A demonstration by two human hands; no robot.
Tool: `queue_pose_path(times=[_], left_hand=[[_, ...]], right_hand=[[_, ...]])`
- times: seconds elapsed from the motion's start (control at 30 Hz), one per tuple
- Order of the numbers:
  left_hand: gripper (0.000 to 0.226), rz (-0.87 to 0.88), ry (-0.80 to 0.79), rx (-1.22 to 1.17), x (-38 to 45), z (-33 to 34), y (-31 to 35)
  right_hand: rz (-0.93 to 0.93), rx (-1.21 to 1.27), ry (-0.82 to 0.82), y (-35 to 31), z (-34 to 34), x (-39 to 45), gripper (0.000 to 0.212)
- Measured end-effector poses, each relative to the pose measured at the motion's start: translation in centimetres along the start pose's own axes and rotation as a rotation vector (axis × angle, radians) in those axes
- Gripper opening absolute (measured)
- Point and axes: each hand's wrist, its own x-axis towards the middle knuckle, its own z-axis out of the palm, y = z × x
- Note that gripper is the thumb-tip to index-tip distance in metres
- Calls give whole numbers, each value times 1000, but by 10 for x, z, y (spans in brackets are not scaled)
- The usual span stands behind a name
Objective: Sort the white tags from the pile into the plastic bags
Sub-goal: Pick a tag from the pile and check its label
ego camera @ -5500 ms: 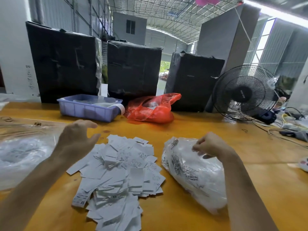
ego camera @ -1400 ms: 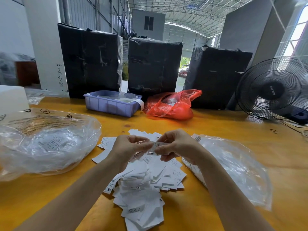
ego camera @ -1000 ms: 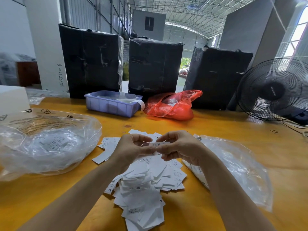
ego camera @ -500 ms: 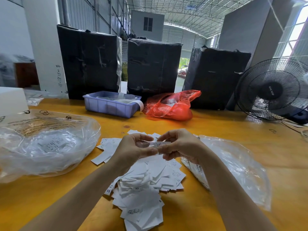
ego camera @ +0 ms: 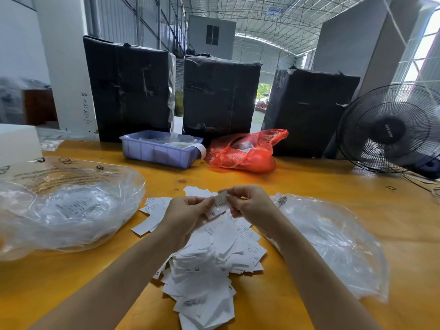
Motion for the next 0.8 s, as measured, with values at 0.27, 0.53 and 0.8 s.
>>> queue_pose_path(times=[0.27, 0.53, 0.8], left_hand=[[10, -72, 98, -40, 0, 0, 1], [20, -55, 225, -98, 2, -1, -1], [15, -128, 132, -86, 3, -4, 0]], right_hand=[[5, 28, -59, -3, 3, -2, 24], [-79, -51, 6, -4, 17, -4, 15], [39, 64, -6, -7, 13, -7, 17]])
